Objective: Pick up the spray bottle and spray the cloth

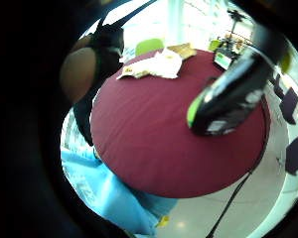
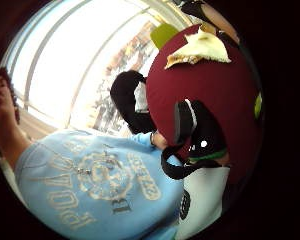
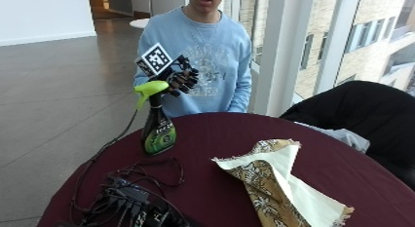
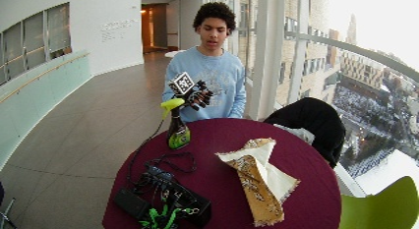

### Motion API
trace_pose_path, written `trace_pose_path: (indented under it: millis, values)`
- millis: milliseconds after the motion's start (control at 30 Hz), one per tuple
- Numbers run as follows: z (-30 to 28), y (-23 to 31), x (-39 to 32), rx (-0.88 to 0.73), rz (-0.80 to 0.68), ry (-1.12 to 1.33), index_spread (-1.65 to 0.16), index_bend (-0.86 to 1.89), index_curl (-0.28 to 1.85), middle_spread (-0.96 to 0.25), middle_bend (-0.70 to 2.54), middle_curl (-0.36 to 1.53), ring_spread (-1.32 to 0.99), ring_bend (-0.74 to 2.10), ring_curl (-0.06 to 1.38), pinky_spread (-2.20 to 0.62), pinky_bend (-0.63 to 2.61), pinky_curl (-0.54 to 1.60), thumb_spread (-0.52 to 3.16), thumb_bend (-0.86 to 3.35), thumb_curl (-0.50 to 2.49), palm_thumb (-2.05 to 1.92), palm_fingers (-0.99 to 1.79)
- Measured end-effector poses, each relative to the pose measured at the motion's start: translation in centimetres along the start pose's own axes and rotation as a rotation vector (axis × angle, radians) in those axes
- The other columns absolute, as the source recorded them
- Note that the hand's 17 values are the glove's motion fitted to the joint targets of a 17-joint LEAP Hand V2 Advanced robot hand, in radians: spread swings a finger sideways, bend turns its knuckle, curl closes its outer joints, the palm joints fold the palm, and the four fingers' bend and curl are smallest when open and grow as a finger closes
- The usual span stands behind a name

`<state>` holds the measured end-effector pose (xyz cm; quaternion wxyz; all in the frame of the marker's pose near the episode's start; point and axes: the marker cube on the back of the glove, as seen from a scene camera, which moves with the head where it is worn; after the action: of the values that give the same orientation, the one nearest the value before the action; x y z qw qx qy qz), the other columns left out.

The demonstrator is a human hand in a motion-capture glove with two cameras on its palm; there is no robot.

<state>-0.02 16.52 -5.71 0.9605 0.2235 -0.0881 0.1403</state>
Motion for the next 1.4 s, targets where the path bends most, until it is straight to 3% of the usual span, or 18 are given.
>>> trace_pose_path:
  millis: [433,899,1199,1399]
  values:
    - [-0.5,1.4,10.9,0.538,0.384,-0.212,-0.42,0.06,0.17,-0.04,0.22,0.38,-0.01,0.44,0.30,0.17,0.44,0.39,1.19,0.04,0.37,0.74,0.52]
    - [3.1,-2.9,15.2,0.482,0.541,-0.338,-0.40,0.15,0.19,-0.02,0.25,0.39,0.00,0.33,0.28,0.21,0.41,0.37,1.12,-0.03,0.35,0.69,0.37]
    - [3.7,-3.9,16.1,0.502,0.624,-0.318,-0.37,0.21,0.25,-0.03,0.29,0.40,0.02,0.30,0.27,0.23,0.28,0.32,1.10,-0.01,0.35,0.70,0.49]
    - [2.9,-5.1,16.3,0.518,0.603,-0.336,-0.31,0.21,0.29,-0.06,0.34,0.42,0.02,0.32,0.28,0.25,0.16,0.29,1.11,0.06,0.42,0.86,0.65]
